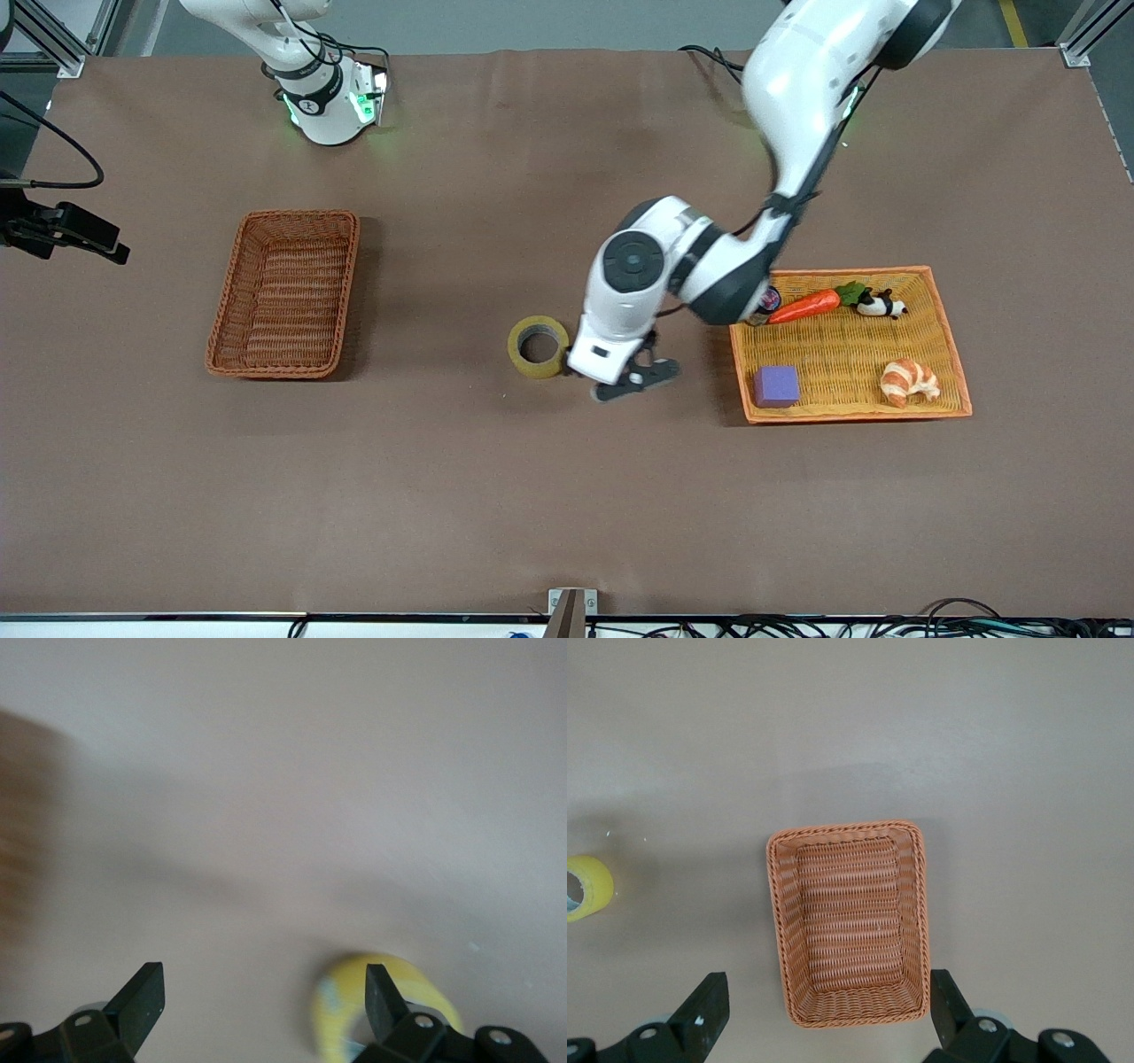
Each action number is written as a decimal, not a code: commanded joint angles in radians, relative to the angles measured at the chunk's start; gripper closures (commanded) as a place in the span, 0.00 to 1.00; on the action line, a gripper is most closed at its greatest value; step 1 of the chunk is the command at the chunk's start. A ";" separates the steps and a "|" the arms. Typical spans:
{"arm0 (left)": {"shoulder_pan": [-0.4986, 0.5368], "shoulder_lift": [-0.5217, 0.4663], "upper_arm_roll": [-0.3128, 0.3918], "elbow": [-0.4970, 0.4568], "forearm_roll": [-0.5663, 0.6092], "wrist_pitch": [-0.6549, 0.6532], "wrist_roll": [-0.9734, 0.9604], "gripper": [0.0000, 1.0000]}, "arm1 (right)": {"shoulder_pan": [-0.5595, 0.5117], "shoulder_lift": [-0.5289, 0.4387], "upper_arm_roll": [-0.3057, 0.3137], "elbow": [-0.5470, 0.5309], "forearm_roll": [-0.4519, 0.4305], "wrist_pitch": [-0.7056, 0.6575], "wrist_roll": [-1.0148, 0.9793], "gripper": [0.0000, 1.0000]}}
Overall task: Move tape to another basket
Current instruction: 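Set the tape roll on the table and open the left gripper, then withdraw the left gripper while the right gripper reaches the tape roll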
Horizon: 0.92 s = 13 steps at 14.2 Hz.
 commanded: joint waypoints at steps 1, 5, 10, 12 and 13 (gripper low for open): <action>0.100 -0.174 0.001 -0.052 0.028 -0.168 0.035 0.00 | 0.038 0.009 0.075 -0.009 0.002 0.016 0.029 0.00; 0.313 -0.357 -0.005 -0.098 0.026 -0.316 0.288 0.00 | 0.058 0.151 0.309 -0.025 -0.006 0.166 0.361 0.00; 0.533 -0.664 -0.013 -0.378 0.003 -0.312 0.651 0.00 | 0.216 0.421 0.424 -0.030 -0.128 0.420 0.682 0.00; 0.603 -0.744 -0.011 -0.454 -0.073 -0.307 0.748 0.00 | 0.267 0.518 0.424 -0.030 -0.155 0.528 0.721 0.00; 0.633 -0.782 -0.011 -0.496 -0.110 -0.307 0.759 0.00 | 0.290 0.558 0.424 -0.030 -0.181 0.560 0.724 0.00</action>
